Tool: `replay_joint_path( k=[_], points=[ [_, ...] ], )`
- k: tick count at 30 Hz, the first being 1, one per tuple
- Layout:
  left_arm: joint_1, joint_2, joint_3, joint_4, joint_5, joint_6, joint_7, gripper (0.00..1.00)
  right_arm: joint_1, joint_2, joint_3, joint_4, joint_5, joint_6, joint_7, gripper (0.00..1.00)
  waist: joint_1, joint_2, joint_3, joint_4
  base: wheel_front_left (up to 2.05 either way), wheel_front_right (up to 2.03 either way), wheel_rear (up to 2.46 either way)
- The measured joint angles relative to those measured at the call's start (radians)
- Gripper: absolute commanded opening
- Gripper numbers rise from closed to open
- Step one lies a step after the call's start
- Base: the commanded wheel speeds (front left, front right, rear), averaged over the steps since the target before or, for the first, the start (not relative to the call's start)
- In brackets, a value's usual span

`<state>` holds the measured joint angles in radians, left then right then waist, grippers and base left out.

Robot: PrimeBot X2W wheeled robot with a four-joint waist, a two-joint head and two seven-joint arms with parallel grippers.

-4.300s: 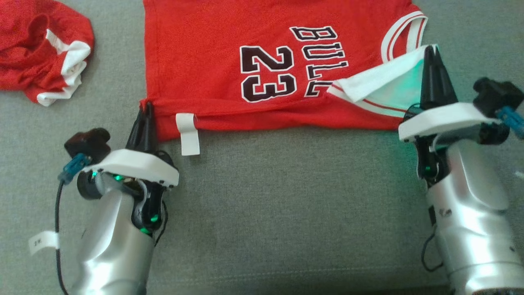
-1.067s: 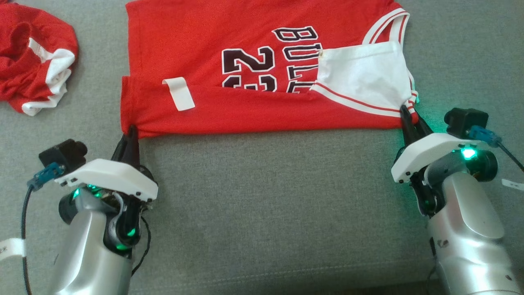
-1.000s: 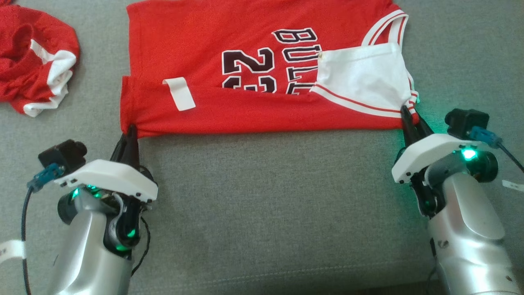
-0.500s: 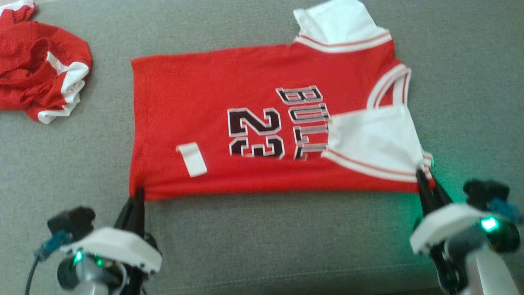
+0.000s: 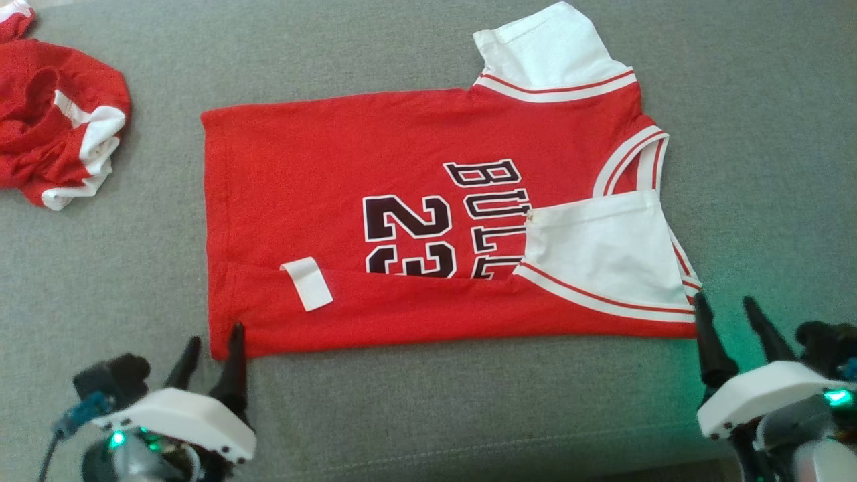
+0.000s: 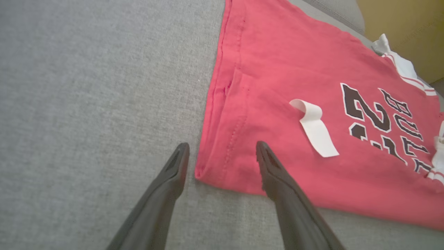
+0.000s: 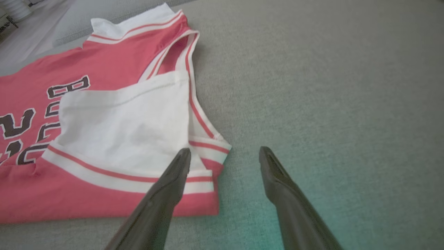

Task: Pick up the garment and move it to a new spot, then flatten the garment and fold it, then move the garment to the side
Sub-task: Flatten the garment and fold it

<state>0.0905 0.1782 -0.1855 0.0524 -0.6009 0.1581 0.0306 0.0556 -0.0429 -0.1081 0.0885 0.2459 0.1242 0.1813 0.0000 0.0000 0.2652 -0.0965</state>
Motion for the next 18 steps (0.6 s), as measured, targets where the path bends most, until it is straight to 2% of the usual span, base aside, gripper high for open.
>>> replay_joint_path(
  k=[6, 11, 18],
  points=[
    [-0.068, 0.088, 0.001, -0.017, 0.044, -0.011, 0.044, 1.0, -0.009, 0.0, -0.022, -0.058, -0.04, 0.0, -0.024, 1.0, 0.0, 0.0, 0.007, -0.004, 0.0, 0.0, 0.0],
    [-0.287, 0.15, -0.003, 0.0, 0.082, -0.037, 0.115, 1.0, -0.087, 0.0, 0.021, -0.093, -0.077, 0.0, -0.023, 1.0, 0.0, 0.0, 0.04, -0.003, 0.0, 0.0, 0.0],
    [-0.535, 0.199, -0.027, 0.137, 0.1, -0.078, 0.207, 1.0, -0.234, -0.001, 0.114, -0.123, -0.114, 0.0, -0.012, 1.0, 0.0, 0.0, 0.119, -0.02, 0.0, 0.0, 0.0]
  ],
)
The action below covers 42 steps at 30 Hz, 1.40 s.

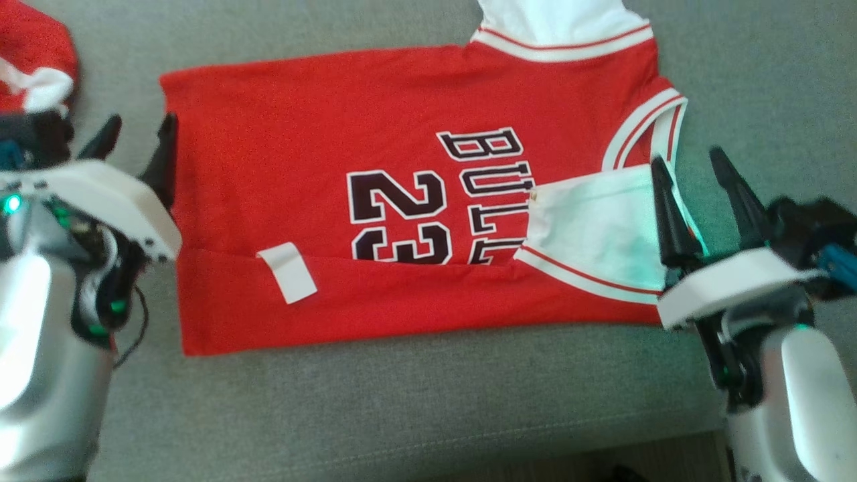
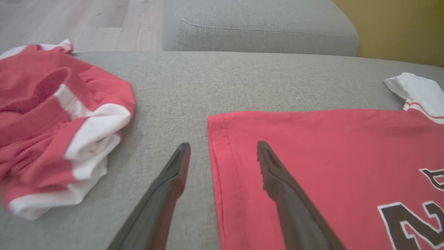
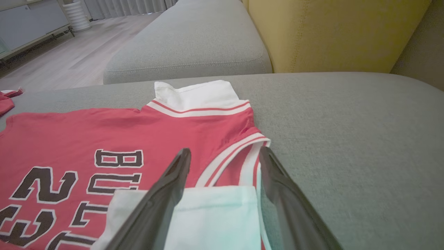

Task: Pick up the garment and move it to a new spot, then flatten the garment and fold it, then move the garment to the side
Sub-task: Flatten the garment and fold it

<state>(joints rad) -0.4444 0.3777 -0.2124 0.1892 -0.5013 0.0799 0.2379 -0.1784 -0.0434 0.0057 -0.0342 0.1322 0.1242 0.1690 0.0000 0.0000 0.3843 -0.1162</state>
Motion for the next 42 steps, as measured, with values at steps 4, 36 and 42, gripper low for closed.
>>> replay_joint_path(
  k=[4, 36, 42],
  points=[
    [-0.077, 0.0, -0.005, 0.062, 0.012, -0.002, 0.011, 1.0, -0.057, -0.001, 0.03, -0.001, -0.008, 0.0, 0.0, 1.0, 0.0, 0.0, 0.053, -0.014, 0.0, 0.0, 0.0],
    [-0.225, 0.055, -0.047, 0.051, 0.003, -0.04, 0.151, 0.0, -0.216, -0.055, 0.096, -0.014, -0.019, 0.0, 0.013, 1.0, 0.0, 0.0, 0.188, -0.031, 0.0, 0.0, 0.0],
    [-0.217, 0.043, -0.048, 0.04, 0.003, -0.034, 0.104, 0.0, -0.314, -0.094, 0.105, 0.043, -0.019, 0.0, 0.064, 1.0, 0.0, 0.0, 0.189, -0.019, 0.0, 0.0, 0.0]
  ],
)
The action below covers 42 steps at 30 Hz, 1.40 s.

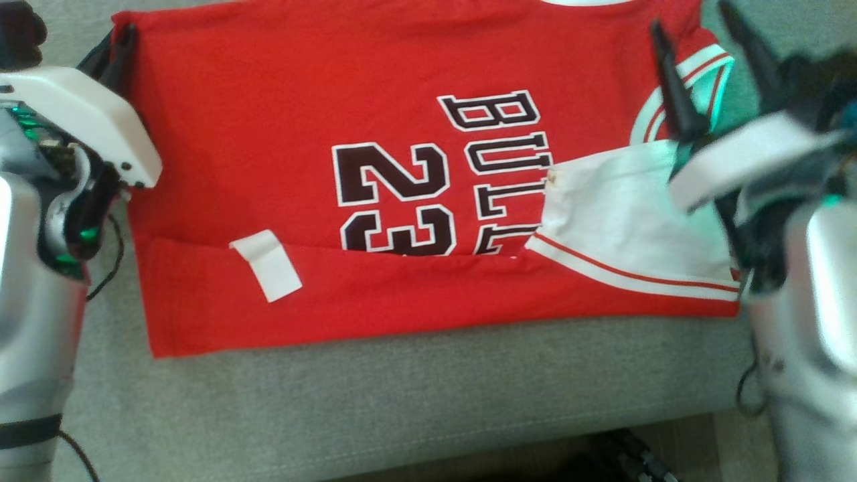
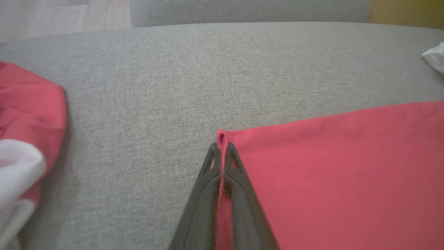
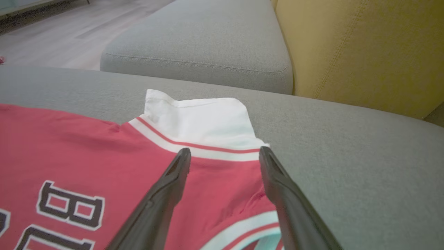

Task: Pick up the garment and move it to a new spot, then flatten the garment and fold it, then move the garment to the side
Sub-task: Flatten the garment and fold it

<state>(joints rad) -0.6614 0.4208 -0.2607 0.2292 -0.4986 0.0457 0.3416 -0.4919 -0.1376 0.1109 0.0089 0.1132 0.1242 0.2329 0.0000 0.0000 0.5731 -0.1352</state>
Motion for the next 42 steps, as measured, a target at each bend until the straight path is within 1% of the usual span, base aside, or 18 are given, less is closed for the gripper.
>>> replay_joint_path(
  k=[4, 8, 12, 16, 17, 22, 26, 27, 28, 29, 32, 35, 42],
  points=[
    [0.0, -0.03, -0.004, -0.008, 0.0, 0.007, -0.05, 0.0, -0.137, -0.04, -0.021, 0.104, -0.003, 0.0, 0.058, 1.0, 0.0, 0.0, -0.002, 0.024, 0.0, 0.0, 0.0],
    [0.0, -0.063, -0.023, -0.018, 0.0, 0.007, -0.09, 0.0, -0.304, -0.092, -0.021, 0.236, -0.04, 0.0, 0.111, 1.0, 0.0, 0.0, 0.002, 0.062, 0.0, 0.0, 0.0],
    [-0.002, -0.097, -0.036, -0.019, 0.0, 0.006, -0.129, 0.0, -0.446, -0.097, -0.016, 0.392, -0.043, 0.0, 0.176, 1.0, 0.0, 0.0, 0.012, 0.104, 0.0, 0.0, 0.0],
    [-0.013, -0.145, -0.06, 0.009, -0.001, -0.003, -0.162, 0.0, -0.532, -0.104, -0.028, 0.55, -0.064, 0.0, 0.228, 1.0, 0.0, 0.0, 0.022, 0.152, 0.0, 0.0, 0.0],
    [-0.028, -0.16, -0.071, 0.027, -0.006, -0.012, -0.177, 0.0, -0.566, -0.105, -0.042, 0.618, -0.071, 0.0, 0.247, 1.0, 0.0, 0.0, 0.028, 0.174, 0.0, 0.0, 0.0],
    [-0.062, -0.192, -0.09, 0.072, -0.006, -0.023, -0.209, 0.0, -0.635, -0.108, -0.064, 0.728, -0.094, 0.0, 0.27, 1.0, 0.0, 0.0, 0.042, 0.212, 0.0, 0.0, 0.0],
    [-0.069, -0.203, -0.095, 0.1, -0.006, -0.03, -0.222, 0.0, -0.686, -0.109, -0.06, 0.786, -0.096, 0.0, 0.308, 1.0, 0.0, 0.0, 0.049, 0.222, 0.0, 0.0, 0.0],
    [-0.07, -0.204, -0.097, 0.106, -0.006, -0.03, -0.225, 0.0, -0.698, -0.11, -0.058, 0.798, -0.094, 0.0, 0.323, 0.98, 0.0, 0.0, 0.05, 0.222, 0.0, 0.0, 0.0],
    [-0.073, -0.205, -0.099, 0.112, -0.006, -0.032, -0.23, 0.0, -0.71, -0.111, -0.054, 0.808, -0.092, 0.0, 0.334, 0.71, 0.0, 0.0, 0.05, 0.221, 0.0, 0.0, 0.0],
    [-0.078, -0.205, -0.1, 0.118, -0.006, -0.034, -0.23, 0.0, -0.717, -0.111, -0.051, 0.813, -0.088, 0.0, 0.341, 0.47, 0.0, 0.0, 0.05, 0.22, 0.0, 0.0, 0.0],
    [-0.091, -0.206, -0.104, 0.132, -0.008, -0.037, -0.242, 0.0, -0.723, -0.111, -0.043, 0.828, -0.083, 0.0, 0.34, 0.0, 0.0, 0.0, 0.049, 0.216, 0.0, 0.0, 0.0],
    [-0.093, -0.206, -0.106, 0.146, -0.008, -0.038, -0.25, 0.0, -0.723, -0.114, -0.041, 0.848, -0.067, 0.0, 0.326, 0.0, 0.0, 0.0, 0.042, 0.211, 0.0, 0.0, 0.0],
    [-0.094, -0.201, -0.105, 0.165, -0.015, -0.043, -0.265, 0.0, -0.706, -0.118, -0.059, 0.875, -0.045, 0.0, 0.222, 0.0, 0.0, 0.0, 0.022, 0.188, 0.0, 0.0, 0.0]
  ],
)
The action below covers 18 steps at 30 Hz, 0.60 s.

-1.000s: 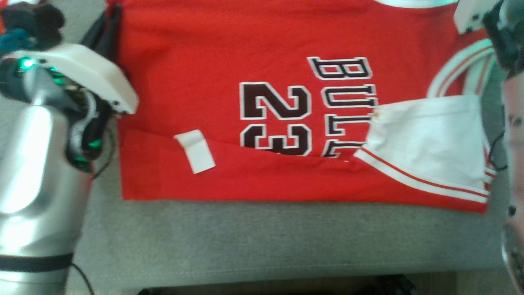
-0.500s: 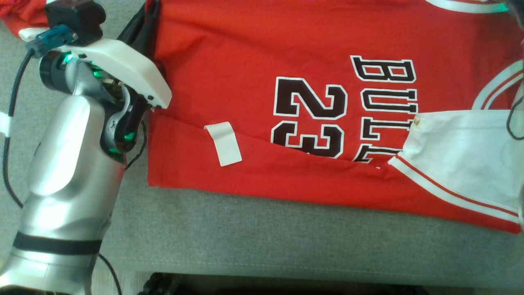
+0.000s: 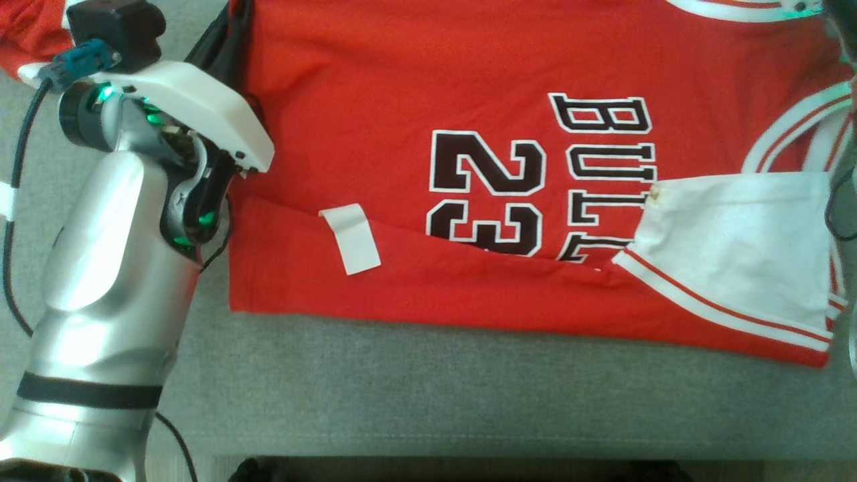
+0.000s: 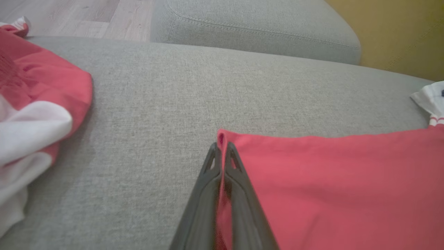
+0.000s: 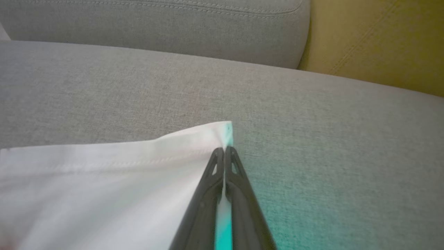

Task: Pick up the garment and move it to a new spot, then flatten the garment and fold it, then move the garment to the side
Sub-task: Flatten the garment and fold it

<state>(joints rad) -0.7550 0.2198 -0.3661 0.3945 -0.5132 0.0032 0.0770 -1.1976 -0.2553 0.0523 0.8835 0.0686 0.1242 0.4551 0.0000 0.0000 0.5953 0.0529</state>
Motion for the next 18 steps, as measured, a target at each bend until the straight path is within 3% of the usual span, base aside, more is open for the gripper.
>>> replay_joint_path(
  k=[8, 13, 18],
  points=[
    [0.02, 0.017, 0.019, 0.002, -0.003, 0.007, -0.029, 0.0, 0.036, 0.007, 0.075, -0.055, 0.091, 0.0, -0.142, 0.0, 0.0, 0.0, -0.048, -0.043, 0.0, 0.0, 0.0],
    [0.087, 0.029, 0.03, -0.004, -0.02, 0.016, -0.072, 0.0, 0.177, -0.009, 0.154, -0.179, 0.17, 0.0, -0.218, 0.0, 0.0, 0.0, -0.106, -0.075, 0.0, 0.0, 0.0],
    [0.203, 0.039, 0.056, -0.05, -0.046, 0.029, -0.108, 0.0, 0.377, -0.046, 0.169, -0.359, 0.228, 0.0, -0.268, 0.0, -0.0001, 0.0, -0.177, -0.104, 0.0, 0.0, 0.0]
  ],
)
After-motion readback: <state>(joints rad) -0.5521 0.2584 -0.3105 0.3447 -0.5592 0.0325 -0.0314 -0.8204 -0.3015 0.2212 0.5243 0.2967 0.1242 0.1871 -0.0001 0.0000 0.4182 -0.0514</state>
